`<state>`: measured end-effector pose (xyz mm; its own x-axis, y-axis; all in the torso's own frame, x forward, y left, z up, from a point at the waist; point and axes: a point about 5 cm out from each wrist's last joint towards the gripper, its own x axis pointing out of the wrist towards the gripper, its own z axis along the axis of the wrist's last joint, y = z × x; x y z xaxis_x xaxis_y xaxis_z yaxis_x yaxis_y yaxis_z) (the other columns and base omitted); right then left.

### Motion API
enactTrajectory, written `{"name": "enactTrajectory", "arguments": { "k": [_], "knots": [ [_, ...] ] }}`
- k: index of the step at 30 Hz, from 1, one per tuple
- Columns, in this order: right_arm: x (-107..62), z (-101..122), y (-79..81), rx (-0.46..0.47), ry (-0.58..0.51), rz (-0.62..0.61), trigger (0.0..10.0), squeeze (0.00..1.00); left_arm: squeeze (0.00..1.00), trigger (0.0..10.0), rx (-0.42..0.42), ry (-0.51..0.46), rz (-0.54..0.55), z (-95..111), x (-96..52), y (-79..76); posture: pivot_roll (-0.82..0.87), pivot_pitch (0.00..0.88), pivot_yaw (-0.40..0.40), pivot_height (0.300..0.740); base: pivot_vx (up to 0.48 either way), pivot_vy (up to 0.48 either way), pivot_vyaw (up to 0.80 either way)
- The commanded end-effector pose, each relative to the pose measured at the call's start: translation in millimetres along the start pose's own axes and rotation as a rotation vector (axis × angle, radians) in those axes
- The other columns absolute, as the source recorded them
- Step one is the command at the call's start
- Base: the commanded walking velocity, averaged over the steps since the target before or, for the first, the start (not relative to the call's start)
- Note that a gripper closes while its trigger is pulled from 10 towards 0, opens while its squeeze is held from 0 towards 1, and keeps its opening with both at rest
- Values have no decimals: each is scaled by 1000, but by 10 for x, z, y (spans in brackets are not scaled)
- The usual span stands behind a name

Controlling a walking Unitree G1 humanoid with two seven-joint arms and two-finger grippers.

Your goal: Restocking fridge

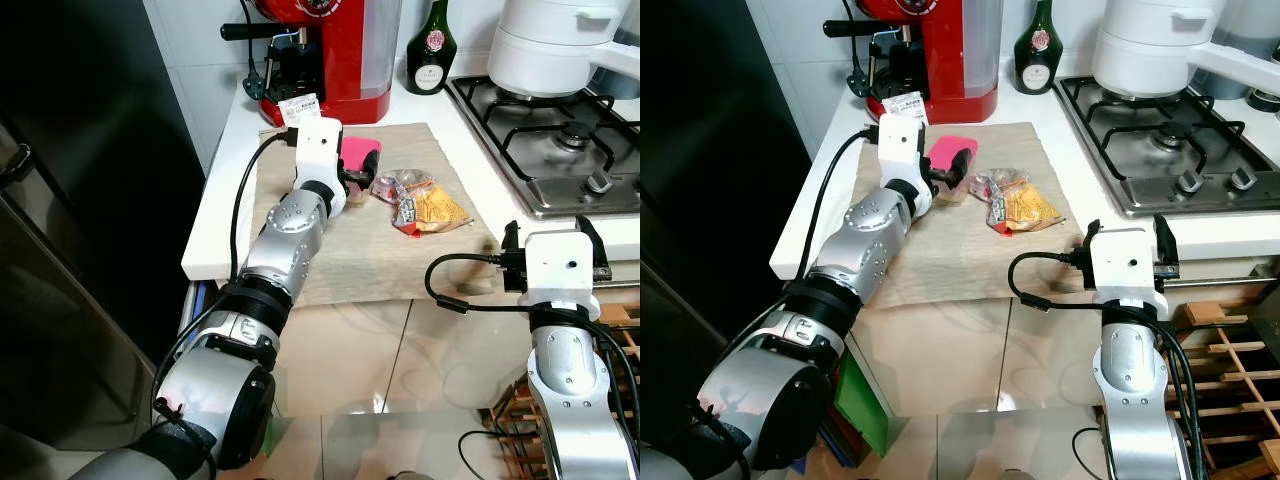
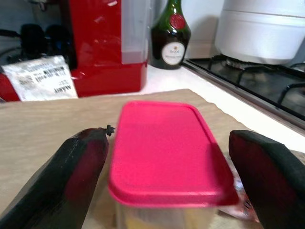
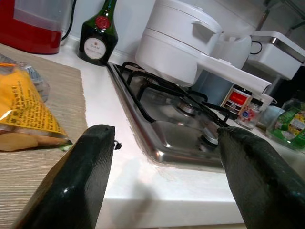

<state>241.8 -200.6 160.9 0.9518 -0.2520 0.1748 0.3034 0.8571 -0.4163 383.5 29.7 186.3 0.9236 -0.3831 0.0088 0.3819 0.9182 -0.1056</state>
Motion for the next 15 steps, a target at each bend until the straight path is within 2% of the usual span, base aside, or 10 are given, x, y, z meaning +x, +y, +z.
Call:
{"name": "enactTrajectory", "arguments": {
  "k": [1,10,15],
  "knots": [
    [0,44,-18,3,-13,-8,10000,0,0,10000,10,-3,-6,26,20,-30,-239,0,107,740,0,0,0],
    [12,53,-16,-1,-17,-5,10000,0,0,10000,13,28,-26,-72,34,-139,-243,0,107,740,0,0,0],
    [11,54,-10,-1,-16,-3,10000,0,0,10000,17,65,3,-148,32,-127,-247,0,109,740,0,0,0]
  ]
}}
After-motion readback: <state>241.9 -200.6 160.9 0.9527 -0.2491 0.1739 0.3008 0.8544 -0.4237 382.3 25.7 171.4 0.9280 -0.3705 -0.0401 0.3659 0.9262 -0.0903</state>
